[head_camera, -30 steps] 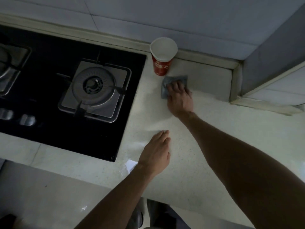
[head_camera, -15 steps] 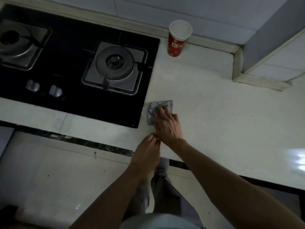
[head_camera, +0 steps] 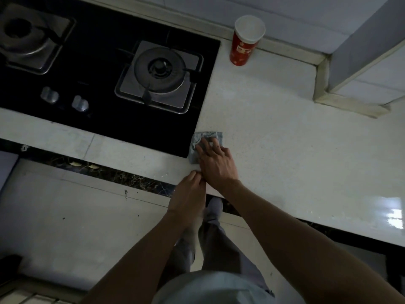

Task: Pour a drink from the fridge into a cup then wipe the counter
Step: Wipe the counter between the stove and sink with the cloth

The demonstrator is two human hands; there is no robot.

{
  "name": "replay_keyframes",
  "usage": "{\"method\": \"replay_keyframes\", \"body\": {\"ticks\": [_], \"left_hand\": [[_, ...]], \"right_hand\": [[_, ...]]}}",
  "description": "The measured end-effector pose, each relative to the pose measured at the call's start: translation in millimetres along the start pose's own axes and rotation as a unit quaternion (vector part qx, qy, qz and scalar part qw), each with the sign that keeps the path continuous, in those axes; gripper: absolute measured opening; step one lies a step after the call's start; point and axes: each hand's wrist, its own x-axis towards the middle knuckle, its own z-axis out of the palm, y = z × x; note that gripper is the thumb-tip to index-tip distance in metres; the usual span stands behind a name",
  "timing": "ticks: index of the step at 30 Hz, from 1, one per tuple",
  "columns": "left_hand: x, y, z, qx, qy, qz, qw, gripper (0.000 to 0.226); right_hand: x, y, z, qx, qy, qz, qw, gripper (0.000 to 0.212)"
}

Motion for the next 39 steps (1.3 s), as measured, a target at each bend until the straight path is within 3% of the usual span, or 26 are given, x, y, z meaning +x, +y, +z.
{"method": "replay_keyframes", "body": {"ticks": [7, 11, 16, 24, 30, 33, 39], "left_hand": [[45, 11, -4, 0.049, -0.023, -0.011, 0.998, 0.037], [86, 23, -8, 0.084, -0.032, 0.007, 0.996, 0.056], [133, 45, -15, 0.085, -0.058, 0.009, 0.995, 0.058], [162, 55, -15, 0.092, -0.144, -0.002, 0.985, 0.052], [164, 51, -18, 0.018, -0.18, -0.023, 0.983, 0.056], [165, 52, -21, 0.011, -0.183, -0.025, 0.983, 0.059], [166, 55, -27, 0.022, -0.179, -0.032, 0.983, 0.058]], "right_hand": [[45, 35, -21, -0.011, 0.007, 0.006, 1.0, 0.065], [69, 68, -33, 0.019, 0.016, 0.041, 0.999, 0.061], [80, 128, -42, 0.033, 0.025, 0.084, 0.996, 0.062], [76, 265, -67, 0.057, 0.073, 0.24, 0.966, 0.053], [120, 309, -79, 0.094, 0.086, 0.321, 0.939, 0.055], [155, 314, -85, 0.104, 0.087, 0.328, 0.935, 0.052], [227, 293, -90, 0.092, 0.073, 0.254, 0.96, 0.052]]}}
